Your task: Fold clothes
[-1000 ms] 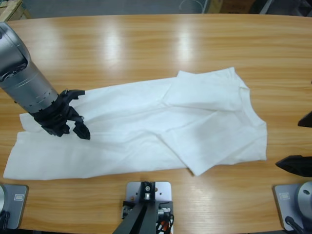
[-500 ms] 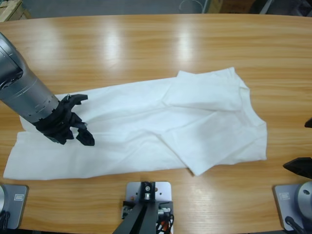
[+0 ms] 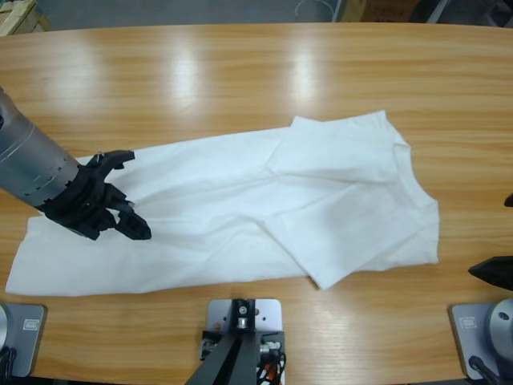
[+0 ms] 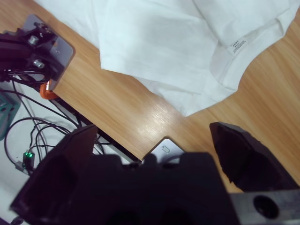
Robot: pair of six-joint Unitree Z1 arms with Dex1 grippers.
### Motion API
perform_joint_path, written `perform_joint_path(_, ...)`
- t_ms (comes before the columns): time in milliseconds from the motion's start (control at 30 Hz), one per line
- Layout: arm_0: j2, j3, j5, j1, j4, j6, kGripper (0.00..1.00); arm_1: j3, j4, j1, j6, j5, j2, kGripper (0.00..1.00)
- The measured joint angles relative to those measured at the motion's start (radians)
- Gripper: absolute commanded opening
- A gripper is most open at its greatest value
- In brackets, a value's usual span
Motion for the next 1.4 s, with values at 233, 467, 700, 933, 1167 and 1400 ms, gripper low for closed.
perform_joint_path(233, -0.006, 0.017, 0.0, -0.007, -0.015, -0.01, 0.761, -0.034, 0.027, 0.0, -0.002, 0.0, 0.0, 1.0)
perform_joint_path(467, -0.03, 0.039, 0.005, -0.033, -0.04, -0.022, 0.761, -0.043, 0.03, 0.0, -0.01, 0.0, 0.006, 1.0)
perform_joint_path(700, -0.102, 0.09, 0.034, -0.062, -0.099, -0.063, 0.761, -0.047, 0.043, 0.0, -0.01, 0.0, 0.011, 1.0)
perform_joint_path(933, -0.113, 0.094, 0.039, -0.066, -0.104, -0.067, 0.761, -0.047, 0.046, 0.0, -0.01, 0.0, 0.011, 1.0)
perform_joint_path(1167, -0.113, 0.094, 0.04, -0.066, -0.11, -0.067, 0.761, -0.047, 0.046, 0.0, -0.01, 0.0, 0.014, 1.0)
perform_joint_path(1400, -0.119, 0.094, 0.066, -0.066, -0.119, -0.069, 0.766, -0.057, 0.046, 0.0, -0.013, 0.0, 0.034, 1.0)
